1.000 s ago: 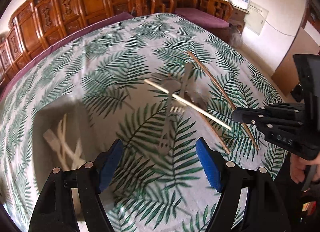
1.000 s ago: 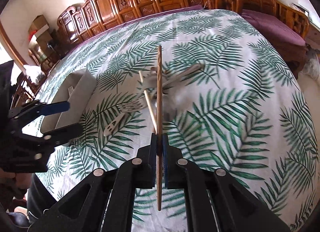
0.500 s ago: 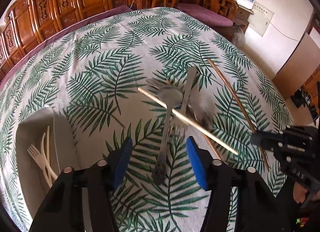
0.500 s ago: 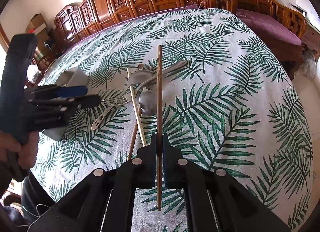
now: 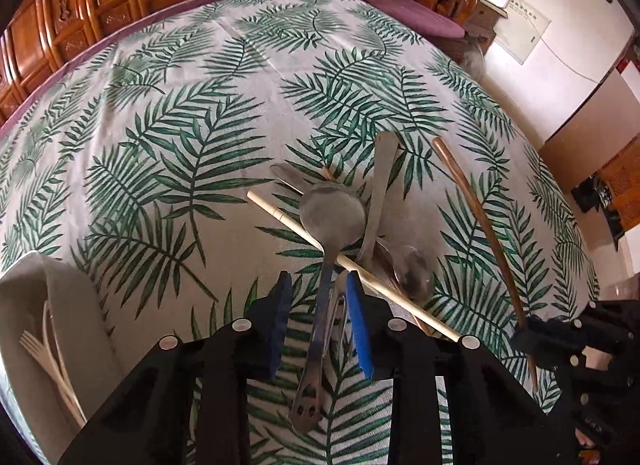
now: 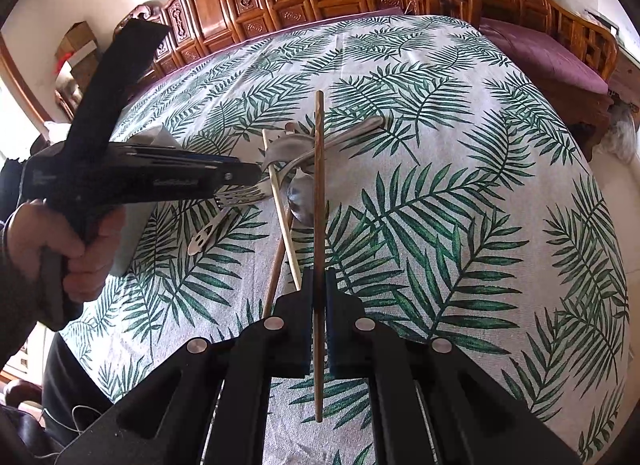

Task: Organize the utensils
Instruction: 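Grasp a wooden chopstick with the right tool while the left tool grasps a metal spoon, then carry the chopstick and metal spoon over the grey tray and open both tools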

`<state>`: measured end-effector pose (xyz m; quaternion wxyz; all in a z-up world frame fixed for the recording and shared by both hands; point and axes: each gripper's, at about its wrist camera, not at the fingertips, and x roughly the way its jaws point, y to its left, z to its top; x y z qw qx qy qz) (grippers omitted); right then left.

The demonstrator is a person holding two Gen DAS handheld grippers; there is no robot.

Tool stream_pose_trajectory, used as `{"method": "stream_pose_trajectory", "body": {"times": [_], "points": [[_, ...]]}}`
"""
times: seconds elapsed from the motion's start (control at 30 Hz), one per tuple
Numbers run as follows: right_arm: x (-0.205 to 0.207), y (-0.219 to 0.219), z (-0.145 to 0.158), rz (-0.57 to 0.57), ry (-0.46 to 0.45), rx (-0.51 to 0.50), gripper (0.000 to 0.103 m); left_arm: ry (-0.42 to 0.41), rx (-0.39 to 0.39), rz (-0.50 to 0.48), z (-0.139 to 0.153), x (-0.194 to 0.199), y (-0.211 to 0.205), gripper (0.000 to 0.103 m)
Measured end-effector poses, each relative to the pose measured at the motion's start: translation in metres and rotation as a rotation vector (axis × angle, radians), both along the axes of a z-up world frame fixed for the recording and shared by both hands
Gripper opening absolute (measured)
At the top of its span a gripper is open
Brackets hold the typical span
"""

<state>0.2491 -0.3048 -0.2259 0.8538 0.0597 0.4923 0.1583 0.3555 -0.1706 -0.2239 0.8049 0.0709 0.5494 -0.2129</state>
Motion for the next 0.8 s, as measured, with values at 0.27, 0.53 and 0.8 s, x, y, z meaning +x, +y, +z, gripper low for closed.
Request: {"method": "stream_pose_trajectory", "body": {"times": [0.27, 0.53, 0.8], "points": [[0.001, 0.000, 0.000, -0.002, 0.002, 0.008, 0.007, 0.022, 0.021, 0.002, -0.011, 0.011, -0.004, 0.019], [0.001, -0.001, 0.000, -0.003, 0.005, 0.010, 0.007, 0.009, 0.044, -0.002, -0.012, 0.012, -0.005, 0.005], [0.000, 0.002, 0.001, 0.005, -0.001, 0.006, 0.007, -0.070, 0.069, 0.031, 0.009, -0.009, 0.008, 0.005]]}}
